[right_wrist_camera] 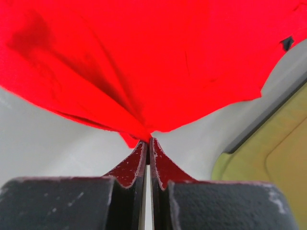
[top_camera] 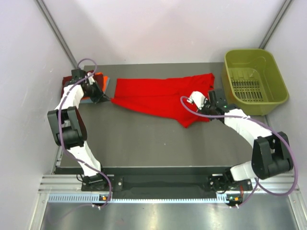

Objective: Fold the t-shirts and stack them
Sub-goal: Fold the tshirt

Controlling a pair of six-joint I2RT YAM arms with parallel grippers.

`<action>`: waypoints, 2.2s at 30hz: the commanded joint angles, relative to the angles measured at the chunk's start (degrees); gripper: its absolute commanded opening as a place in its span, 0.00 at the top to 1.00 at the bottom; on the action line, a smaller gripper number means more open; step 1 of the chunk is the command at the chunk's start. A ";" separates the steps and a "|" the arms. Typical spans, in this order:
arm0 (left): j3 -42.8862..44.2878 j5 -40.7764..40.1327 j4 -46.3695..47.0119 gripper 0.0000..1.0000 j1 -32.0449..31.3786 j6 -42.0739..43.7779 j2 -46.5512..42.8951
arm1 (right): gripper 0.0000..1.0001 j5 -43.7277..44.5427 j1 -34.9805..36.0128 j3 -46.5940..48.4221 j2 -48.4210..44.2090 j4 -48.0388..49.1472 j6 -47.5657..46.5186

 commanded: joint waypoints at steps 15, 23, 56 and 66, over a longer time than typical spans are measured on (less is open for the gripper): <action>20.29 -1.94 1.60 1.00 -2.81 3.77 16.34 | 1.00 1.95 -5.35 25.75 16.31 7.58 2.63; 30.57 -2.47 2.57 1.00 -5.63 3.86 22.57 | 1.00 2.57 -5.53 38.58 25.63 8.55 2.98; 41.39 -15.03 5.47 0.85 -7.92 4.21 30.76 | 1.00 9.60 -6.05 52.84 43.65 13.82 4.56; 32.79 -14.18 3.10 0.48 -8.10 3.95 21.45 | 1.00 10.65 -5.09 52.57 45.06 14.70 4.91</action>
